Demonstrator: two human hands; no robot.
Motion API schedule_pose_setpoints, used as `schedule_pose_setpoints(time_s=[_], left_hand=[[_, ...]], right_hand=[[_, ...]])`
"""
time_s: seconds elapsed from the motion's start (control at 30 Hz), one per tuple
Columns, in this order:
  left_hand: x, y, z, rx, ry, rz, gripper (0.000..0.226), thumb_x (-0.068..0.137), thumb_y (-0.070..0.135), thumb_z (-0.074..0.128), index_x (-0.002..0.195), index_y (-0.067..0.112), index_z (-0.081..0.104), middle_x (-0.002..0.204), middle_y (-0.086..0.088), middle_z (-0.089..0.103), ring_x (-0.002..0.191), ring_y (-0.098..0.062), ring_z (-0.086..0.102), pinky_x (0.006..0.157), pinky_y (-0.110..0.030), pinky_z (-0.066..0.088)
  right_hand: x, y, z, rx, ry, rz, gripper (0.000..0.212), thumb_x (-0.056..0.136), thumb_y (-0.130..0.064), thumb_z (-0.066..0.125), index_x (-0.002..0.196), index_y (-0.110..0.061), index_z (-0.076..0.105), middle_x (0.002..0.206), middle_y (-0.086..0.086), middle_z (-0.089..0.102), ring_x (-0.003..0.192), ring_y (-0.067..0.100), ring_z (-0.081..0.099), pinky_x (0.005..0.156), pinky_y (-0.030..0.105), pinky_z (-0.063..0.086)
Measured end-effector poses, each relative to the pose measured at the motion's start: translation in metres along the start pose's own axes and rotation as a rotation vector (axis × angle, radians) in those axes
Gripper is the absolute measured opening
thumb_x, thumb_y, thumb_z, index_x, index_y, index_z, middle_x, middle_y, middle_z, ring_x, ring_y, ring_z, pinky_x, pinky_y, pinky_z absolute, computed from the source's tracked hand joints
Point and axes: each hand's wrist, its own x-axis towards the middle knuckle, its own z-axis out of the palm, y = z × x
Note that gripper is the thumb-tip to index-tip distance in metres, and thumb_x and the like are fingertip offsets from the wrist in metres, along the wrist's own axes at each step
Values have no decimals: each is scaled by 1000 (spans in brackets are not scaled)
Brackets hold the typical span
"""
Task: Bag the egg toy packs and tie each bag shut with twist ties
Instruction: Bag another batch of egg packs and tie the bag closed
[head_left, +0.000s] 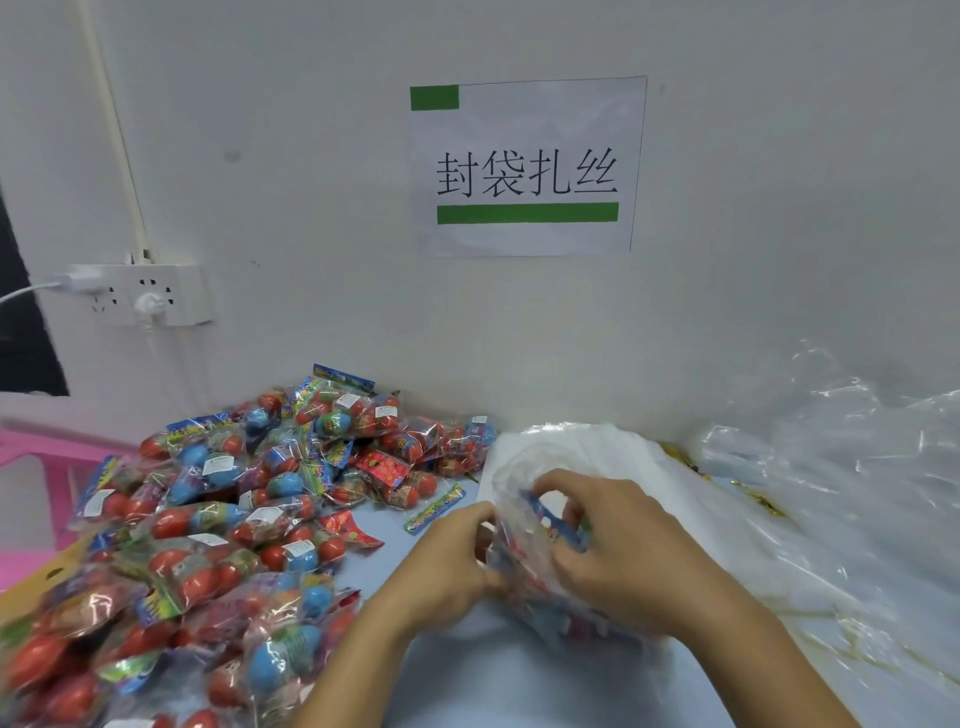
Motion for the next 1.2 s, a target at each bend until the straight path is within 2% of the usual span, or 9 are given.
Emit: schedule_pose_setpoints(time_s=[0.2,0.3,0.37,0.5,0.57,0.63,0.8,1.0,1.2], left_hand=[[9,5,19,69,123,78,36,68,15,88,86,30,61,89,6,67,73,-10,59,62,-19,51],[12,6,26,62,126,112,35,68,21,89,83,33,59,86,7,67,68,-5,57,59,-14,46],[12,8,30,71,105,115,35,66,26,89,91,29,64,86,7,68,72,-9,60,61,-20,51],[12,8,34,82,72,134,38,63,26,88,94,28,67,81,7,66,64,-2,53,56,-15,46],[12,6,34,85,63,130,34,63,26,88,91,28,68,79,7,66,62,-1,52,54,-14,44],[12,5,34,98,35,119,32,65,29,87,91,29,69,80,8,67,63,-1,54,55,-14,45],[12,1,30,144,-60,85,44,58,39,92,95,31,72,83,2,67,62,-4,49,58,-23,47],[14,-4,29,172,-104,16,48,60,41,93,99,31,67,78,7,61,61,-4,52,54,-15,45],[15,-5,33,154,-104,-9,56,61,45,91,107,34,61,86,7,60,70,-6,55,62,-18,49]], right_hand=[[3,18,-8,9,111,66,8,91,-33,59,90,-40,62,70,-10,60,63,8,52,54,25,38],[3,21,-11,39,151,12,23,87,-37,66,70,-43,51,73,-11,52,66,6,47,58,25,36],[3,20,-13,110,143,12,18,83,-47,67,70,-38,59,66,-10,55,59,8,47,55,23,39],[-1,17,-12,90,-9,106,62,61,-73,47,66,-13,62,55,2,52,53,14,40,54,35,43],[-4,18,-13,75,-68,141,61,54,-77,43,63,-18,58,51,-3,47,52,14,37,53,31,40],[-5,18,-14,44,-98,157,44,60,-71,56,57,-28,56,49,-10,47,49,12,39,49,20,34],[1,25,-12,-38,9,180,35,81,-22,67,52,-21,47,54,-5,41,54,16,38,48,24,29],[4,33,-15,32,23,246,22,75,-27,67,58,-17,58,56,-4,52,57,20,48,52,30,42],[6,27,-9,51,161,325,50,72,-46,64,46,-13,36,44,-2,27,50,21,29,49,30,35]])
